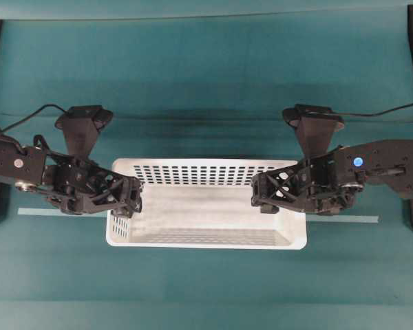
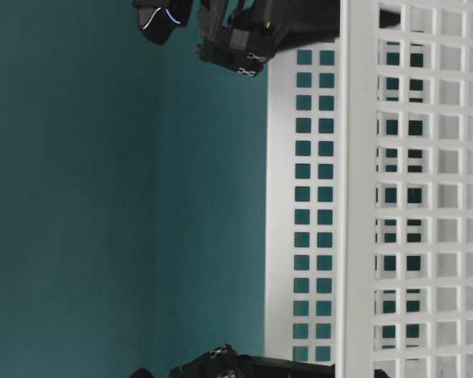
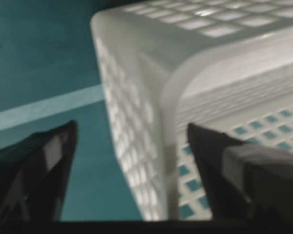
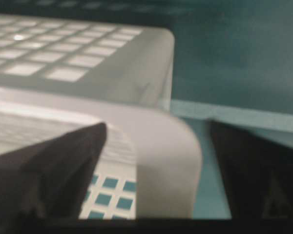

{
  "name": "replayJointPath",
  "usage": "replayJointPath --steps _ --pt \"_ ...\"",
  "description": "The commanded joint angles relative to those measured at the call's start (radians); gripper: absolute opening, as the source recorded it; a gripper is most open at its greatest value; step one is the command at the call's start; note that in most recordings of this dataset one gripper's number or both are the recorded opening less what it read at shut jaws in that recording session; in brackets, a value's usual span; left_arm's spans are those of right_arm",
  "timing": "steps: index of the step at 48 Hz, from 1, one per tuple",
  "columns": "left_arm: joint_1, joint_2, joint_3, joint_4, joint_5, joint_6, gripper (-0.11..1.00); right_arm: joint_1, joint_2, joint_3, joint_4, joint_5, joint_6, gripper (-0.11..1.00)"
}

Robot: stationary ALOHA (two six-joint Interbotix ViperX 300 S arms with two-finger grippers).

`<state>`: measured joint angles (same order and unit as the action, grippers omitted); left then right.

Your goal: Lift the white basket with both hands.

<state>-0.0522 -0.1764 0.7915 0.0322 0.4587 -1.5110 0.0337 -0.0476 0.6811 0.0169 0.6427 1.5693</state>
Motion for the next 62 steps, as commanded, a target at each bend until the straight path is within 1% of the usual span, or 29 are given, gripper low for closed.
replayJointPath --steps 1,8,17,29,37,39,42,46,49,51,54,56,62 --pt "-0.002 -0.008 -0.006 0.005 -0.005 0.0 0.91 -0.002 0.011 -0.002 -0.006 -0.008 -0.002 0.97" --pt "-0.003 -0.014 -0.005 0.005 -0.005 0.003 0.86 0.0 0.003 -0.002 -0.006 0.0 0.0 0.96" --pt "-0.002 -0.077 0.003 0.005 0.0 0.006 0.87 -0.003 -0.057 -0.002 -0.006 0.025 0.0 0.96" --pt "-0.002 -0.21 0.041 0.005 0.002 0.008 0.87 -0.003 -0.147 -0.002 -0.008 0.118 -0.003 0.96" --pt "-0.002 -0.318 0.069 0.005 0.002 0.018 0.87 -0.003 -0.229 -0.002 -0.014 0.13 -0.02 0.96" --pt "-0.002 -0.347 0.078 0.005 -0.005 0.037 0.87 -0.003 -0.253 -0.006 -0.028 0.129 -0.031 0.96" --pt "-0.002 -0.394 0.084 0.005 -0.011 0.092 0.87 -0.003 -0.291 -0.009 -0.055 0.126 -0.049 0.95" --pt "0.0 -0.449 0.087 0.005 -0.011 0.161 0.87 -0.009 -0.347 -0.017 -0.104 0.112 -0.072 0.96" --pt "0.003 -0.491 0.089 0.005 -0.008 0.195 0.87 -0.009 -0.382 -0.018 -0.141 0.089 -0.092 0.96" --pt "0.008 -0.517 0.092 0.005 -0.006 0.206 0.87 -0.009 -0.402 -0.014 -0.163 0.069 -0.107 0.95" --pt "0.021 -0.565 0.098 0.005 -0.009 0.221 0.87 -0.009 -0.437 -0.002 -0.187 0.028 -0.137 0.95" --pt "0.029 -0.592 0.104 0.005 -0.012 0.227 0.87 -0.009 -0.465 0.011 -0.202 -0.02 -0.163 0.95" --pt "0.046 -0.676 0.115 0.005 -0.023 0.268 0.87 -0.009 -0.523 0.043 -0.227 -0.161 -0.232 0.95"
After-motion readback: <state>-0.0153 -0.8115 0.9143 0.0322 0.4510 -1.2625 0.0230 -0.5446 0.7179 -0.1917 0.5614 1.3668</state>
